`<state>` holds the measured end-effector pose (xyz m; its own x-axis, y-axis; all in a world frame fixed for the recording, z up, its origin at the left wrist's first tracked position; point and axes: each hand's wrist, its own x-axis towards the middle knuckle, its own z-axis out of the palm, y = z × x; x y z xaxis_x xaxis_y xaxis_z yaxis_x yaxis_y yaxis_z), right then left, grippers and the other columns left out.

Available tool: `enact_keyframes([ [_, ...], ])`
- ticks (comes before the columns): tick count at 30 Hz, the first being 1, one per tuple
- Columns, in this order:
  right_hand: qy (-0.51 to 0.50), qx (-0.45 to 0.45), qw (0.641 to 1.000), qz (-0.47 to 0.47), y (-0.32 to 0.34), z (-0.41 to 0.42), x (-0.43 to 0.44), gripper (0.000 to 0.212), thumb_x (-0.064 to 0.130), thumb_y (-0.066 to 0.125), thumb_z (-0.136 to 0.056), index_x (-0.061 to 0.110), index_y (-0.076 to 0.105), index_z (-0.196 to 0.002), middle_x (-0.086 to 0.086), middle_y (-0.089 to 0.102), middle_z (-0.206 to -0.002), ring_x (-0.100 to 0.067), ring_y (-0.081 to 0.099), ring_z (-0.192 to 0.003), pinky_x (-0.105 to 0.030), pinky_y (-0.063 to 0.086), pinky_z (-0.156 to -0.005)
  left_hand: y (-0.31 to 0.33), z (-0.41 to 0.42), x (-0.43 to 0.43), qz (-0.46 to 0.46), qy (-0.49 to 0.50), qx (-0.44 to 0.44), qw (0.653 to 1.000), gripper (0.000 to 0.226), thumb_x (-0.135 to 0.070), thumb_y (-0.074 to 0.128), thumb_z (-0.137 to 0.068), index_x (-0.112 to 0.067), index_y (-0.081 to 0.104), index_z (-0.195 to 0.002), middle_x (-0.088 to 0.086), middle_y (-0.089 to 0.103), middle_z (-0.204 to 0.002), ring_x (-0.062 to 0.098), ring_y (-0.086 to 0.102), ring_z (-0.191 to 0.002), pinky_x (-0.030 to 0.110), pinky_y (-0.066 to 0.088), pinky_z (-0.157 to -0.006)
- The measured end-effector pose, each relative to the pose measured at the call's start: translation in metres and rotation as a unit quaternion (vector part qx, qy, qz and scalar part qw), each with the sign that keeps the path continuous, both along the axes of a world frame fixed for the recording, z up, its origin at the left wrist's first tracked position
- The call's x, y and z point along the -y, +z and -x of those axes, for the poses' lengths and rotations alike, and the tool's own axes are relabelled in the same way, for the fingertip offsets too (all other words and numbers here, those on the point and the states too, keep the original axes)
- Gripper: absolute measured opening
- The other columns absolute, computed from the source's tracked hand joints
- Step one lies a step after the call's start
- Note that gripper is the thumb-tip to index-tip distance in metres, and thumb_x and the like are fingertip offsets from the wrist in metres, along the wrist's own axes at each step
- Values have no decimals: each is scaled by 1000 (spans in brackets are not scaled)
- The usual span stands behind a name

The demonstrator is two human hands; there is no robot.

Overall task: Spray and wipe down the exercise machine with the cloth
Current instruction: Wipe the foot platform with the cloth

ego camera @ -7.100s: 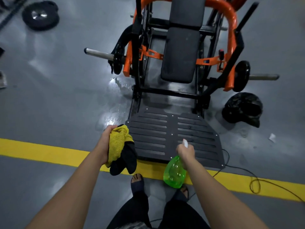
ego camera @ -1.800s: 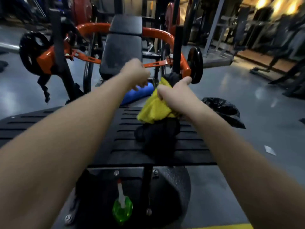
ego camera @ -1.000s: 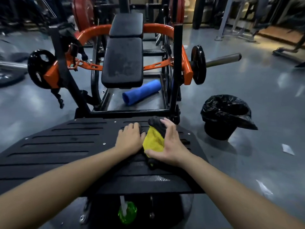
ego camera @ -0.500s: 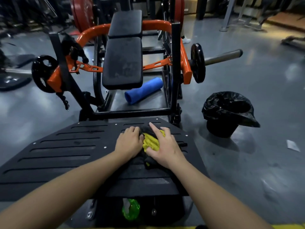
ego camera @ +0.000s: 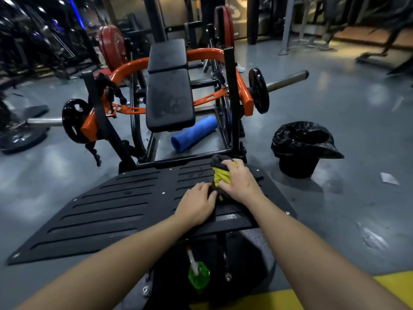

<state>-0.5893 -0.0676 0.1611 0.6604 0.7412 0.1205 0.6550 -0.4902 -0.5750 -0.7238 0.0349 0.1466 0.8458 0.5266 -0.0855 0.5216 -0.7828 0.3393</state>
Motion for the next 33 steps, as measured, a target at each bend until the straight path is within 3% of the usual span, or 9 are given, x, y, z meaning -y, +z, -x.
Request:
enact_keyframes([
  [5,-22,-62,997,-31,19,5,25,52,23,71,-83,29,62,-134,-11,58,-128,-31,57,-120,-33,41,-103,1,0,-1,21,-1,-54,998,76,-63,19,-105,-16,15,-165,9,12,-172,22,6,-159,43,6,-128],
  [11,-83,-73,993,32,52,24,69,44,21,58,-79,43,68,-116,-5,70,-111,-32,62,-102,-37,54,-88,12,7,5,15,-16,-113,993,82,-73,18,-101,-23,11,-166,9,3,-173,24,-2,-159,44,-2,-128],
  [14,-121,-78,989,41,60,37,80,47,17,55,-77,42,69,-115,-7,70,-106,-34,63,-95,-37,55,-80,15,10,7,19,-20,-112,993,80,-71,16,-102,-24,9,-166,9,2,-173,24,-3,-159,44,-3,-128],
  [16,-135,-69,987,54,62,41,80,49,17,55,-79,38,67,-121,-8,68,-113,-35,62,-100,-37,52,-80,15,12,8,19,-21,-117,993,79,-71,17,-102,-24,9,-166,9,2,-173,23,-3,-159,44,-2,-128],
  [19,-159,-26,982,101,56,51,75,50,36,56,-86,31,55,-135,-9,57,-130,-36,55,-116,-39,45,-87,13,11,8,12,-21,-109,994,79,-70,19,-102,-25,10,-166,9,4,-173,23,-2,-159,43,-1,-128],
  [22,-168,82,970,152,34,68,79,84,77,51,-78,26,37,-143,-8,43,-139,-38,46,-125,-50,40,-101,6,10,3,2,-26,-102,994,77,-69,21,-102,-26,12,-165,8,6,-173,22,0,-159,42,0,-128],
  [24,-154,114,968,162,23,72,84,103,90,48,-71,25,27,-148,-7,34,-145,-38,41,-129,-56,35,-108,3,8,2,0,-27,-102,994,78,-70,21,-101,-27,11,-165,8,6,-173,22,0,-159,42,0,-128],
  [27,-146,104,974,138,15,59,82,94,79,56,-79,28,24,-151,-8,34,-145,-38,44,-125,-51,38,-108,1,7,2,-5,-27,-100,995,78,-71,20,-101,-27,11,-165,7,6,-173,21,0,-159,41,1,-128],
  [33,-142,36,987,66,11,21,62,71,49,67,-86,35,36,-148,-9,39,-132,-36,49,-112,-40,41,-100,4,9,5,-2,-21,-96,995,78,-71,19,-101,-28,11,-165,5,6,-173,20,0,-159,41,1,-128],
])
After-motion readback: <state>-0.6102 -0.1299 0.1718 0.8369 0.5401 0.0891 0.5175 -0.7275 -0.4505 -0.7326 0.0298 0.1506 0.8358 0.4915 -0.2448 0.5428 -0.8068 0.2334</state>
